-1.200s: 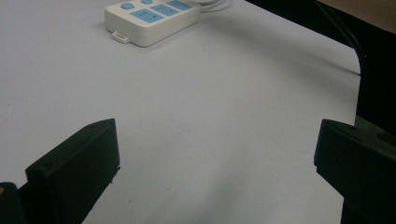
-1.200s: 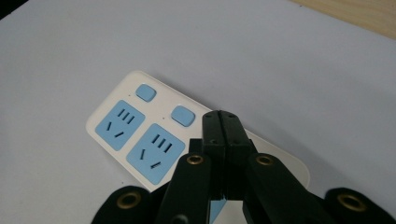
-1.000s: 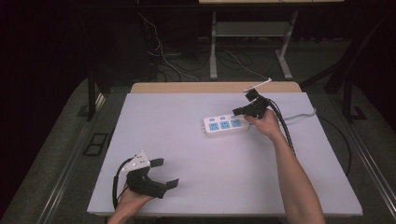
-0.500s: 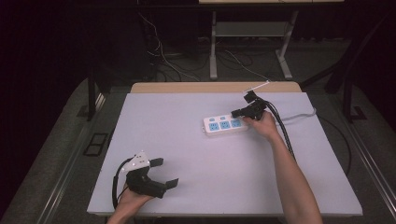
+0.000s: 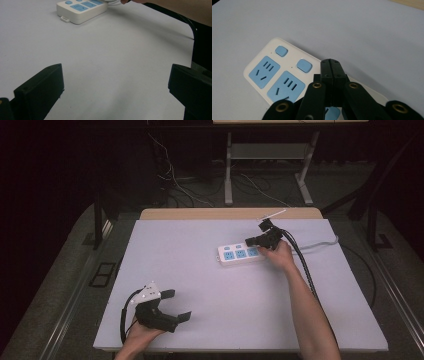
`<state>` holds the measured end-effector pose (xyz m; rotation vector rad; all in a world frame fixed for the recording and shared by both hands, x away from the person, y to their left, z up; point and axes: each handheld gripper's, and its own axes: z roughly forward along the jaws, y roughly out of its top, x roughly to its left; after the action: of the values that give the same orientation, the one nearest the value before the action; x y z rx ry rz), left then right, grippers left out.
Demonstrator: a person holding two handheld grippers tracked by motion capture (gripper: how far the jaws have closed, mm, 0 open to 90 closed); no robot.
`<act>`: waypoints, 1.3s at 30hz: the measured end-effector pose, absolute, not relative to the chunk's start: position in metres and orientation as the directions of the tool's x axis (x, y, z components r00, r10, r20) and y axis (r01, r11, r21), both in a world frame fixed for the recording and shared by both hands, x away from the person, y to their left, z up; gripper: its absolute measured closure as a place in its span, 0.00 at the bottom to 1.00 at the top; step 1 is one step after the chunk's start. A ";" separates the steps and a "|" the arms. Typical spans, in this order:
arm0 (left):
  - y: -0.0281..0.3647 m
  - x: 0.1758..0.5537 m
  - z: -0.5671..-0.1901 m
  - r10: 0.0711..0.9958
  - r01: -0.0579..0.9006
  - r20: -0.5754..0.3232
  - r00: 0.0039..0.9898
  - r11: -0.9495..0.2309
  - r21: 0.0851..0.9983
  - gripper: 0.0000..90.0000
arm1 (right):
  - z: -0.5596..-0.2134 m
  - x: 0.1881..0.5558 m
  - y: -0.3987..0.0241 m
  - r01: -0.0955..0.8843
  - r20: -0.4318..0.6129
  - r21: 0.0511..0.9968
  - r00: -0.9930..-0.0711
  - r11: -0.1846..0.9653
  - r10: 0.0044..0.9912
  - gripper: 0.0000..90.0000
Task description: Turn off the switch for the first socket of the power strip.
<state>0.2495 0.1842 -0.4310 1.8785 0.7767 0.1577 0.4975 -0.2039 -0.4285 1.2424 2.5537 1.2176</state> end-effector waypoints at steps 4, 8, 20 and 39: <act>0.185 0.249 -0.431 0.580 0.441 -0.238 0.779 -0.236 0.866 0.00 | -0.429 0.497 -0.205 0.651 0.287 0.668 -0.673 0.361 0.682 1.00; 0.185 0.249 -0.431 0.579 0.440 -0.238 0.780 -0.237 0.866 0.00 | -0.430 0.497 -0.206 0.653 0.297 0.673 -0.668 0.347 0.682 1.00; 0.185 0.248 -0.431 0.579 0.438 -0.235 0.781 -0.241 0.866 0.00 | -0.435 0.494 -0.210 0.659 0.313 0.687 -0.649 0.307 0.693 1.00; 0.185 0.250 -0.431 0.575 0.439 -0.234 0.784 -0.246 0.864 0.00 | -0.431 0.491 -0.209 0.662 0.329 0.685 -0.653 0.303 0.682 1.00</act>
<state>0.2498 0.1853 -0.4313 1.8834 0.7717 0.1564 0.4915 -0.2093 -0.4313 1.2983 2.5163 1.3042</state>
